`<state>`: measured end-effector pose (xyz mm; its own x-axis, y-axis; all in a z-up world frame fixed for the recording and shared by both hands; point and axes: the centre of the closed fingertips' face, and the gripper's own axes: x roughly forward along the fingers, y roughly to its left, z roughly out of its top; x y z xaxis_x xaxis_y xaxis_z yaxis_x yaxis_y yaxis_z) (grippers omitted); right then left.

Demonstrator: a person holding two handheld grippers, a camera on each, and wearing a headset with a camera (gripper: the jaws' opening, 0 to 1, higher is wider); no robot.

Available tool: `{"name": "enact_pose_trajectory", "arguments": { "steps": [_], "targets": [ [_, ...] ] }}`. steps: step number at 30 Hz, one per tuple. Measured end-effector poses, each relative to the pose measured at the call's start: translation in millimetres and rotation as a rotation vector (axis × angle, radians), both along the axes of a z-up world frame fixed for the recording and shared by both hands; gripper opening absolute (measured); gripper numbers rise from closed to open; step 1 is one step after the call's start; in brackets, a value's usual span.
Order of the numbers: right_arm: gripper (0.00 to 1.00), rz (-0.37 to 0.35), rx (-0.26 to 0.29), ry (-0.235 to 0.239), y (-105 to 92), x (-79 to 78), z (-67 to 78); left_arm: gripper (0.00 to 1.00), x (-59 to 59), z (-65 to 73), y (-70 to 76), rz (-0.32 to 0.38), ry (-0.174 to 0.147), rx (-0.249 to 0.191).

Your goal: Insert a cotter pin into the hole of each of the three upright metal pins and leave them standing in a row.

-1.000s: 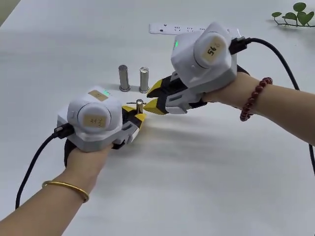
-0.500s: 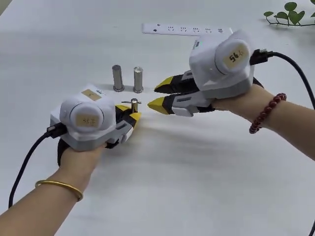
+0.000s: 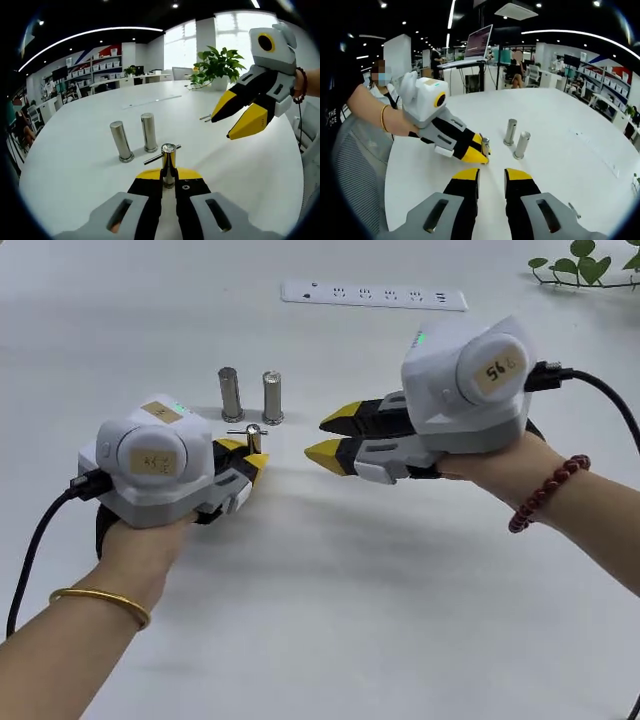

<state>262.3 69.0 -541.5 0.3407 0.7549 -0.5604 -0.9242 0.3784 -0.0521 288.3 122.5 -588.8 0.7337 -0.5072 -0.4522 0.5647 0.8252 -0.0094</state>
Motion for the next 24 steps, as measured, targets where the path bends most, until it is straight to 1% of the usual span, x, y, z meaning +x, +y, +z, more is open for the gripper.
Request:
{"name": "enact_pose_trajectory", "arguments": {
  "steps": [2, 6, 11, 13, 16, 18, 20, 24],
  "targets": [
    [0.15, -0.014, 0.010, 0.009, -1.9, 0.6, 0.3, 0.05, 0.5, -0.7, 0.3, -0.001, 0.003, -0.003],
    [0.15, -0.034, 0.028, 0.012, -4.1, 0.8, 2.4, 0.05, 1.5, -0.8, -0.4, -0.007, 0.002, -0.008],
    [0.15, -0.067, 0.082, 0.035, -6.6, 2.6, 6.3, 0.06, 1.7, -0.8, -0.6, -0.004, 0.005, -0.016],
    [0.15, -0.076, 0.087, 0.038, -7.1, 2.7, 6.7, 0.06, 2.1, -0.8, -0.6, 0.003, 0.010, -0.026],
    [0.15, -0.083, 0.092, 0.040, -7.3, 2.4, 7.1, 0.06, 2.9, -0.8, -0.6, 0.005, 0.012, -0.027],
    [0.15, -0.097, 0.121, 0.065, -8.0, 2.8, 7.9, 0.06, 3.2, -0.7, -0.7, 0.005, 0.016, -0.035],
    [0.15, -0.105, 0.134, 0.074, -8.4, 3.5, 8.5, 0.06, 3.0, -0.7, -0.7, 0.007, 0.024, -0.045],
    [0.15, -0.115, 0.136, 0.080, -9.6, 3.1, 7.4, 0.06, 2.5, -0.6, -0.8, 0.004, 0.027, -0.051]
  ]
}}
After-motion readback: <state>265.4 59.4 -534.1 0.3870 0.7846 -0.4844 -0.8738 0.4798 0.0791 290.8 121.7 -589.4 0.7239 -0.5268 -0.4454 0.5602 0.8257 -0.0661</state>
